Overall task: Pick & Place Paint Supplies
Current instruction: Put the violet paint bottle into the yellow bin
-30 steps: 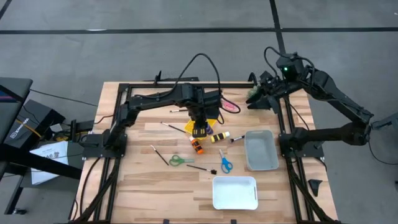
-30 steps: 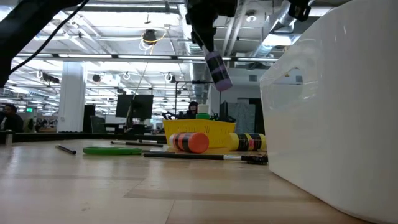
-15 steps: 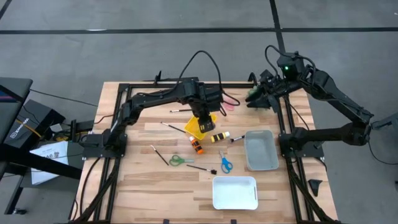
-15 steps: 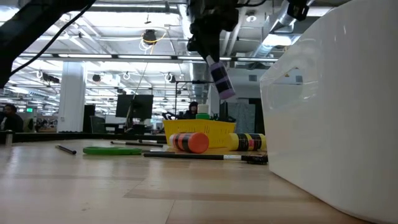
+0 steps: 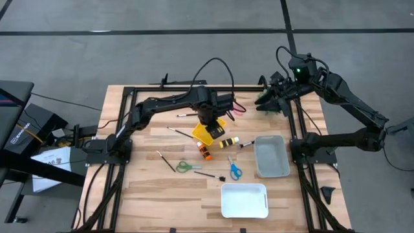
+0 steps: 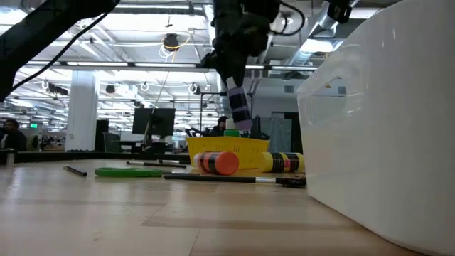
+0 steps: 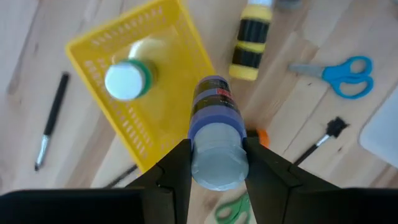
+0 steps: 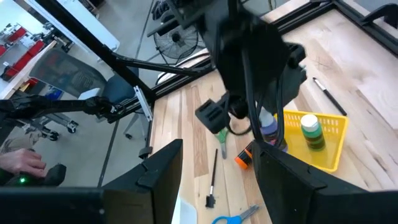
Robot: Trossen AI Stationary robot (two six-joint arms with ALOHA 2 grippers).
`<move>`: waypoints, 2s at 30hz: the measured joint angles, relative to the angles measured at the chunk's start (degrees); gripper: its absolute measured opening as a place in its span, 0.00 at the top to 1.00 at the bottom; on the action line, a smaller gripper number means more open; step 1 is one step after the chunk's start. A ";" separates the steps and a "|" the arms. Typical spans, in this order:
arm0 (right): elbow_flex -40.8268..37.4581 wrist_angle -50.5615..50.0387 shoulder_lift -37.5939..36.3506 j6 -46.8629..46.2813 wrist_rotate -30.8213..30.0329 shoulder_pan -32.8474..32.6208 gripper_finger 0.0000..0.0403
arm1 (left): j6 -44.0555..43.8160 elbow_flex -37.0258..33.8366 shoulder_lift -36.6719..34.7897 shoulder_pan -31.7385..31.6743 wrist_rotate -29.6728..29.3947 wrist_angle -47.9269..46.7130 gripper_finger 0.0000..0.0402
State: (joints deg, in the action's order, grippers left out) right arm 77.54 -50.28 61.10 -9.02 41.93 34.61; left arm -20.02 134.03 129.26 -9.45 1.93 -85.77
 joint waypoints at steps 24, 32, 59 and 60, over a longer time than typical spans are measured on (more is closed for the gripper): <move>0.00 3.21 0.00 0.48 0.00 0.00 0.53 | -5.82 -7.12 1.08 -0.17 -3.08 3.61 0.72; 0.00 3.28 0.00 1.26 0.00 0.00 0.53 | -7.07 -8.54 1.08 -0.27 -3.13 6.52 0.72; 0.00 6.14 0.00 1.38 0.04 0.00 0.53 | -4.41 -8.56 1.08 -2.89 -4.05 1.69 0.72; 0.00 6.33 0.00 1.20 0.02 0.00 0.53 | -4.33 -8.56 1.08 -2.95 -4.16 1.76 0.72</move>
State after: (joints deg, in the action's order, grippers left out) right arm 77.54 -43.95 61.10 -7.81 41.95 34.61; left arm -24.34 125.47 130.34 -12.40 -2.23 -84.01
